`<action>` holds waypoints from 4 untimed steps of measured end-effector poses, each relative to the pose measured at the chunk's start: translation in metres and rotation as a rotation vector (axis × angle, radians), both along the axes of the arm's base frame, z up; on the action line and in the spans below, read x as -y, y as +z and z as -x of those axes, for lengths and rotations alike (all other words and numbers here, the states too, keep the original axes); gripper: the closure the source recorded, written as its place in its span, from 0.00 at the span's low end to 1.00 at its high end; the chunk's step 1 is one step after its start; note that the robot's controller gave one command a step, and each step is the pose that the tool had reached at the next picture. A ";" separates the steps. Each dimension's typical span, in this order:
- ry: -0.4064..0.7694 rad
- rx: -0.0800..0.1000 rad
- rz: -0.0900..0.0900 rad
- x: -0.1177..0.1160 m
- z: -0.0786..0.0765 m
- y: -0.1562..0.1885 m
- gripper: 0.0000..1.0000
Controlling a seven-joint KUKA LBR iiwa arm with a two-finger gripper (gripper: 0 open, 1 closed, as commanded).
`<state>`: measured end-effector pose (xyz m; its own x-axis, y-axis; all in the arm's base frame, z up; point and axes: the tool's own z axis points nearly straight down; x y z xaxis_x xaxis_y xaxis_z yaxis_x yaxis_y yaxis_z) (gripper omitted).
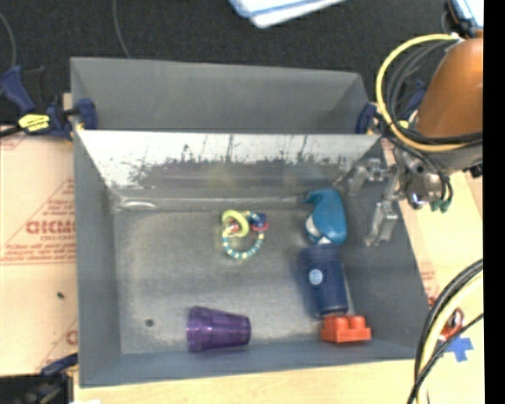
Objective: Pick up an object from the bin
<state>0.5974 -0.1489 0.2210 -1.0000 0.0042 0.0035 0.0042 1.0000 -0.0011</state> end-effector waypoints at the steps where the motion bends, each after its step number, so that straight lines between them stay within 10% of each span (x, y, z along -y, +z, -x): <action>1: 0.004 0.008 0.002 -0.001 -0.001 0.005 0.00; 2: 0.061 0.008 0.003 -0.027 -0.011 -0.088 0.00; 3: 0.068 0.015 0.003 -0.077 0.013 -0.095 1.00; 4: 0.069 0.015 0.004 -0.077 0.013 -0.095 1.00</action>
Offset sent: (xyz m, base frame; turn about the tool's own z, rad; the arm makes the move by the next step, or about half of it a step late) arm 0.0115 0.0357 -0.1119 -0.0766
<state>0.5847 -0.0718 0.1263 -0.9978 -0.0647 -0.0118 -0.0647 0.9979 -0.0056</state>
